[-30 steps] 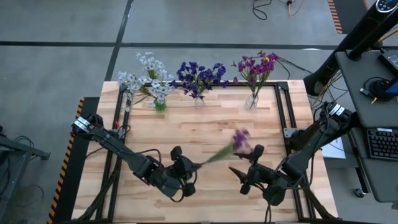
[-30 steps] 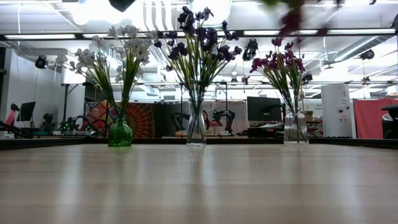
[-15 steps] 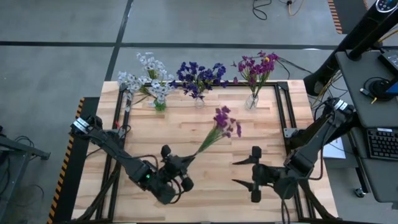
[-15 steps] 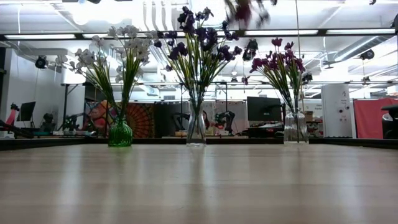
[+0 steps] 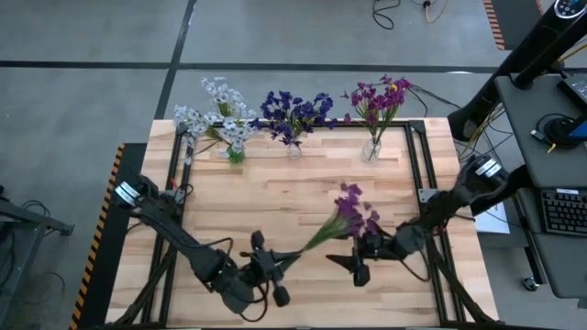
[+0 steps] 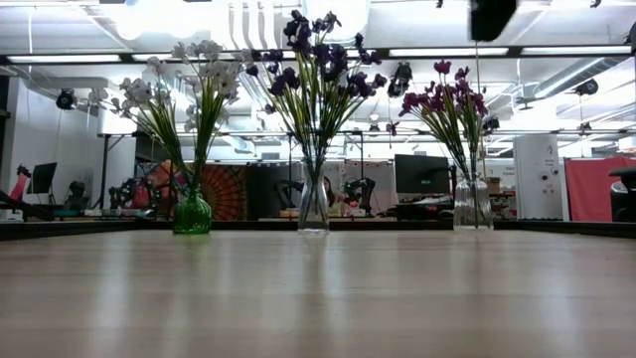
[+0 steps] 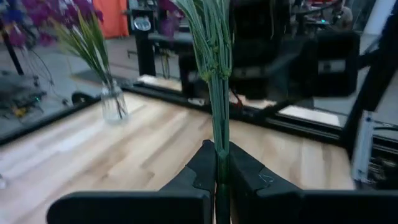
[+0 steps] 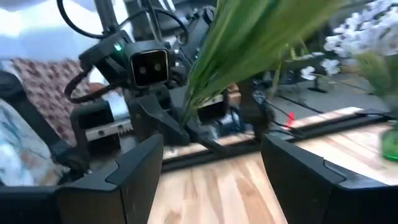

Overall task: Sort flowers into vase by color
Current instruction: Put the light violet flowers into the right transparent vase

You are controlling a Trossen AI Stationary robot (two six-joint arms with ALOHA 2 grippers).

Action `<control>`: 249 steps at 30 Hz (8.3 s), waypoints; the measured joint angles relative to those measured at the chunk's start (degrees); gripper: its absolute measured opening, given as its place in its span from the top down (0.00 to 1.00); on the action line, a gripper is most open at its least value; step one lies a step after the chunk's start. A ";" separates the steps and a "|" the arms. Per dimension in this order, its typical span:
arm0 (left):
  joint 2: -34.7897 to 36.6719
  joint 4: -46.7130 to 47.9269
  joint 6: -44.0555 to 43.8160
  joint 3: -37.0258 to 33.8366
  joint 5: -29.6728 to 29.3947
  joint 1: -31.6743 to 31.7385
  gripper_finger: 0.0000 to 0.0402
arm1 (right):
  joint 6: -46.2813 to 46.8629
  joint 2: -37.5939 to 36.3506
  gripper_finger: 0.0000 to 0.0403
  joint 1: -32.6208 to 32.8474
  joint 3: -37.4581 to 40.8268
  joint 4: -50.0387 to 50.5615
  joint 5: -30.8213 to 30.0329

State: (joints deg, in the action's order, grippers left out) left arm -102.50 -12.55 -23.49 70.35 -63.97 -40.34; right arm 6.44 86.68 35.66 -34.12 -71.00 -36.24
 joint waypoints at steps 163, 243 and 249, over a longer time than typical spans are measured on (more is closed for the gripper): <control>35.17 -11.79 37.55 -27.32 2.33 3.52 0.53 | 6.46 -38.21 0.96 -50.00 -9.03 92.73 -13.29; 35.15 -11.81 37.55 -27.32 2.38 3.52 0.53 | 9.49 -35.13 0.96 -52.59 -5.78 84.44 -17.89; 35.15 -11.83 37.55 -27.32 2.39 3.52 0.53 | 10.54 -35.13 0.91 -52.59 -5.78 84.43 -17.89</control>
State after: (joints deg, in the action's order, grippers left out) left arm -67.35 -24.38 14.06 43.03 -61.58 -36.82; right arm 16.97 51.55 -16.93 -39.90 13.43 -54.13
